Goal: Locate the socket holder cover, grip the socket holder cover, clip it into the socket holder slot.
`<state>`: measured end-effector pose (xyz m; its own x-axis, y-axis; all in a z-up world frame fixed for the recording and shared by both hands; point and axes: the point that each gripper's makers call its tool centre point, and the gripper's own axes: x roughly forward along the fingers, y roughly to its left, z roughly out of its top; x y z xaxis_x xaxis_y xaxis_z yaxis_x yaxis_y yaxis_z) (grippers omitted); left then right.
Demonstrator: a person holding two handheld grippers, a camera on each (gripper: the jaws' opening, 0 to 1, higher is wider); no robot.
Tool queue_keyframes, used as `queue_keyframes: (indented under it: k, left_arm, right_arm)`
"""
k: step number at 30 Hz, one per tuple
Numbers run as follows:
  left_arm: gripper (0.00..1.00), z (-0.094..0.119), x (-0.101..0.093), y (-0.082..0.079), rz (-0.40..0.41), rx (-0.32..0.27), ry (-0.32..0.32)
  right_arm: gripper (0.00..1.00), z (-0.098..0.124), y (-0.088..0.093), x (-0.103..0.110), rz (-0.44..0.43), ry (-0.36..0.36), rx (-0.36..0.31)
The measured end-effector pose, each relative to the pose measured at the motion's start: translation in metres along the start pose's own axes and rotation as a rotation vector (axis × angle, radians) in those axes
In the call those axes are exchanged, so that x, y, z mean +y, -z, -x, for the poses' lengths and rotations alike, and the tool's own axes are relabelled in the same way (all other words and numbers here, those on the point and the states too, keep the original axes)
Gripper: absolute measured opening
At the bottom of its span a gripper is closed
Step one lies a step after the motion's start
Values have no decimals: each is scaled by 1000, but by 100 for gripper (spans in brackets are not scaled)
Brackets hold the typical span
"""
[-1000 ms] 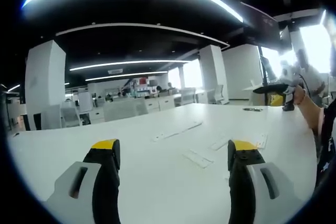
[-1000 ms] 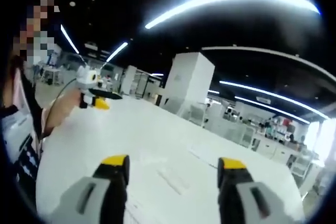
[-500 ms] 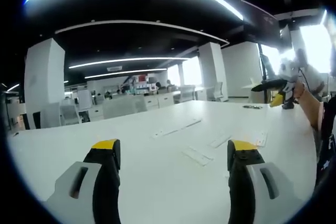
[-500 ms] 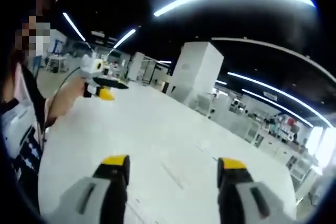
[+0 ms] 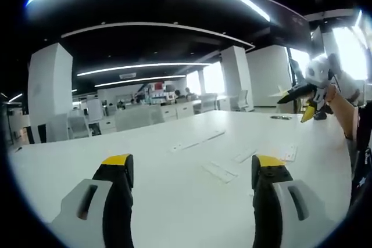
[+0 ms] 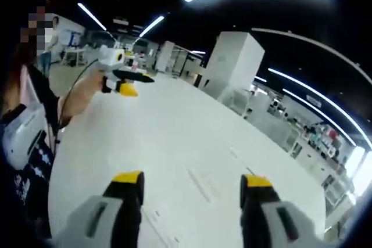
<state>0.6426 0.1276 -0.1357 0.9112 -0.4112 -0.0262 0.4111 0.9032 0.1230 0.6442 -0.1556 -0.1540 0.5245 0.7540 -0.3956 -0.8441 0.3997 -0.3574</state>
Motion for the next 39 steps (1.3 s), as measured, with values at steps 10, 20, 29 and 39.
queue_keyframes:
  k: [10, 20, 29, 39]
  left_arm:
    - [82, -2, -1, 4, -7, 19, -6]
    - [82, -6, -3, 5, -11, 30, -10]
    - [82, -7, -3, 5, -14, 33, -16]
    - [82, -6, -3, 4, -15, 34, -12]
  right_arm:
    - [67, -8, 30, -7, 34, -24, 152]
    - [66, -9, 51, -2, 110, -106, 291]
    - [66, -12, 54, 8, 179, -164, 360]
    - [66, -18, 64, 22, 258, -261, 465]
